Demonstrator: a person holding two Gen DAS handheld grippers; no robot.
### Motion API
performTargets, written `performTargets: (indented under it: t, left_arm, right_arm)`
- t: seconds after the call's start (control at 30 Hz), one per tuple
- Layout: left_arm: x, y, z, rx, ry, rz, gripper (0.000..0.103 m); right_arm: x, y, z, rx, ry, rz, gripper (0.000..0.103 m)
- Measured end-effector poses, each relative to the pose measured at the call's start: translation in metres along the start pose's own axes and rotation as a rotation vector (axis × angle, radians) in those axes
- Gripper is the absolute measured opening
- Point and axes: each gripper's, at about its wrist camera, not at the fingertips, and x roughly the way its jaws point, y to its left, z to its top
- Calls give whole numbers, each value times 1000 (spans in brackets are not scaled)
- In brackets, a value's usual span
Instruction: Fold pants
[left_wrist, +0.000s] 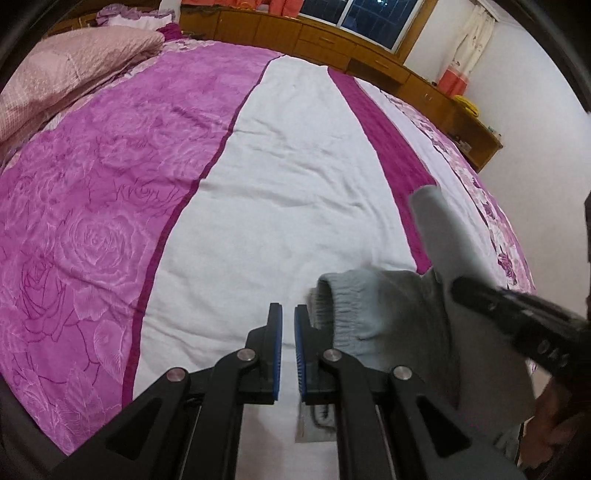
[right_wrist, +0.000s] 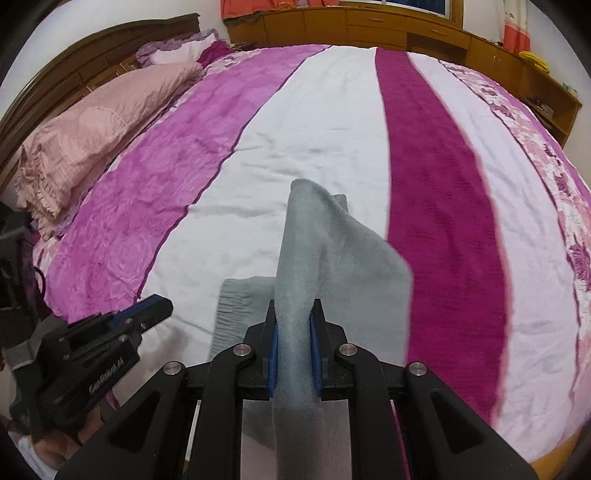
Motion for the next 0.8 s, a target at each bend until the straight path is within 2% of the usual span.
performTargets:
  t: [0.2, 0.3, 0.4, 0.5, 0.63, 0.73, 0.8]
  left_arm:
    - [10, 10, -12, -16, 40, -25, 5]
    - [16, 15, -17, -25, 55, -34, 5]
    - [20, 20, -19, -44, 69, -45, 5]
    - [22, 24, -19, -61, 77, -56, 8]
    - [15, 24, -18, -66, 67, -80, 24]
    - [9, 19, -15, -72, 56, -129, 37]
    - [7, 12, -12, -69, 59, -161, 44]
  right_arm:
    - [34, 26, -9, -18, 41, 29, 7]
    - [49, 31, -13, -24, 62, 16, 7]
    - [61, 30, -14, 13, 70, 24, 7]
    - [69, 25, -15, 64, 72, 66, 11]
    - [70, 6, -14, 187, 68, 244, 17]
    - [71, -17, -15, 326, 93, 447, 20]
    - [66, -31, -16, 384, 82, 503, 20]
